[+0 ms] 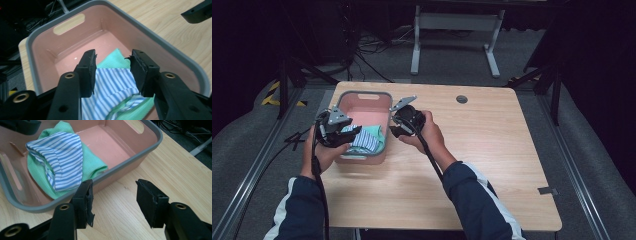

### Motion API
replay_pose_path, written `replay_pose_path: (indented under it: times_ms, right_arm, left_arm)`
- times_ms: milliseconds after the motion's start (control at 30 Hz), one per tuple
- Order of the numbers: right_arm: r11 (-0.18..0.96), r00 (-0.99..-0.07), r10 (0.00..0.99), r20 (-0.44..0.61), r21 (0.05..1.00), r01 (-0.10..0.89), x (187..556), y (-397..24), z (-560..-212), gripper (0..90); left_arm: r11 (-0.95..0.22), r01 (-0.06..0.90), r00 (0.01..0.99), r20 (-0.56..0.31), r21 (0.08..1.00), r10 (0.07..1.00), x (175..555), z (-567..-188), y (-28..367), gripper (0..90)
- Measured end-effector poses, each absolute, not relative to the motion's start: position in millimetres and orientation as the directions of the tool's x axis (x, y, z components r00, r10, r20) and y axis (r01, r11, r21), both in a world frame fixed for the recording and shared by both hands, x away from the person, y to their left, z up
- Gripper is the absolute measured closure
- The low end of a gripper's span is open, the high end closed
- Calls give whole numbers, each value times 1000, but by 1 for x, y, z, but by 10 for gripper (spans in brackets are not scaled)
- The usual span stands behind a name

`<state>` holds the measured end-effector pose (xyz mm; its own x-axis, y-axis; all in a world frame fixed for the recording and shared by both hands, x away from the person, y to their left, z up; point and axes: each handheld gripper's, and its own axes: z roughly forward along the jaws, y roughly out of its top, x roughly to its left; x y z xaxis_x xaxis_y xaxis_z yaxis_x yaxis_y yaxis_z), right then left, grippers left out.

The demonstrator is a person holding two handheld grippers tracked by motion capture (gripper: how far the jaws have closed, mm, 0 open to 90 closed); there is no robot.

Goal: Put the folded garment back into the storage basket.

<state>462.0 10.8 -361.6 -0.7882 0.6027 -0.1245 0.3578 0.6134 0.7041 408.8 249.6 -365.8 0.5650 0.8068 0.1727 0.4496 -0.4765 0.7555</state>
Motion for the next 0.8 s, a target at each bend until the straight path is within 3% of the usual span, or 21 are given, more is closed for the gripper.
replay_pose_path:
  times_ms: [433, 800]
  right_arm:
    - [651, -775, 604, -184, 675, 347, 455, -17, -359, 380]
    - [668, -760, 613, -214, 654, 355, 446, -50, -361, 319]
  left_arm:
    - [-542, 393, 634, 208, 743, 745, 395, -367, 205, 440]
    - [-567, 356, 690, 200, 743, 696, 382, -373, 170, 264]
